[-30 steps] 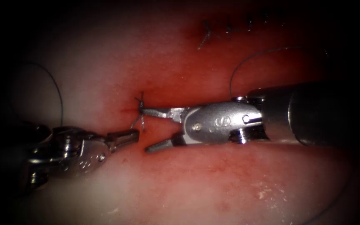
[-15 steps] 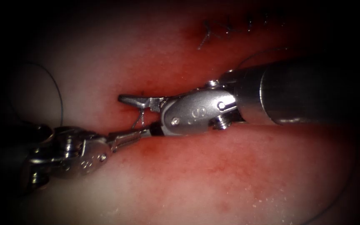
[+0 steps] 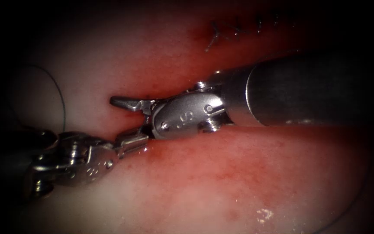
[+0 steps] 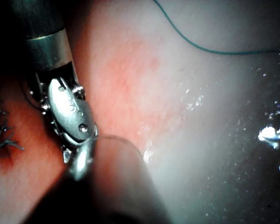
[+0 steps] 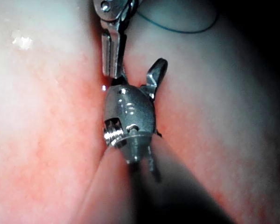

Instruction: Wound Closure

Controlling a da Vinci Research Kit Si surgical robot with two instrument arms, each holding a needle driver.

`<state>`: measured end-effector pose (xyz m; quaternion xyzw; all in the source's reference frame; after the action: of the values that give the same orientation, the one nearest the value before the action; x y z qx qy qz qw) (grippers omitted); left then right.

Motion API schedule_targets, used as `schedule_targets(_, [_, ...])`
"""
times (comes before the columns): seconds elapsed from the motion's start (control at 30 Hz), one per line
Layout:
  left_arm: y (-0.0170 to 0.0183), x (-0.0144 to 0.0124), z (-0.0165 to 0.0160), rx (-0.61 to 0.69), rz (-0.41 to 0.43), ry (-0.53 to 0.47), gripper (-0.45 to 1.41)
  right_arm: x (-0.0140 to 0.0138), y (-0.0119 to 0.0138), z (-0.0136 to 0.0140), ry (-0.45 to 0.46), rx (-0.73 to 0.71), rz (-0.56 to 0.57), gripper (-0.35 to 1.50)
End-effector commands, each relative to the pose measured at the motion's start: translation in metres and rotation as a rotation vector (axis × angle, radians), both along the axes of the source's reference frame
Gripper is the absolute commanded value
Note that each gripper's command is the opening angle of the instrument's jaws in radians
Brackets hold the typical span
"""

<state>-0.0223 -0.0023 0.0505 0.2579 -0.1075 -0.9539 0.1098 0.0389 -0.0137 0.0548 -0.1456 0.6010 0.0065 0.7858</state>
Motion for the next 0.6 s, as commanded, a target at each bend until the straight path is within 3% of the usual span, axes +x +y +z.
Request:
schedule_targets(0.03, [0.0000, -0.0006, 0.0005, -0.001, 0.002, -0.001, -0.45, 0.0012, -0.0005, 0.0007, 0.001, -0.003, -0.002, 1.16])
schedule_targets(0.47, [-0.0002, -0.0006, 0.0004, -0.001, 0.001, 0.000, -0.45, 0.0019, -0.0012, 0.0016, -0.016, -0.010, -0.013, 1.11])
schedule_targets(0.5, [-0.0002, -0.0006, 0.0004, -0.001, 0.000, 0.001, -0.45, 0.0018, -0.0012, 0.0016, -0.015, -0.009, -0.013, 0.98])
schedule_targets(0.6, [-0.0004, -0.0007, 0.0004, -0.005, 0.004, 0.004, -0.45, 0.0018, -0.0012, 0.0017, -0.035, 0.001, -0.043, -0.29])
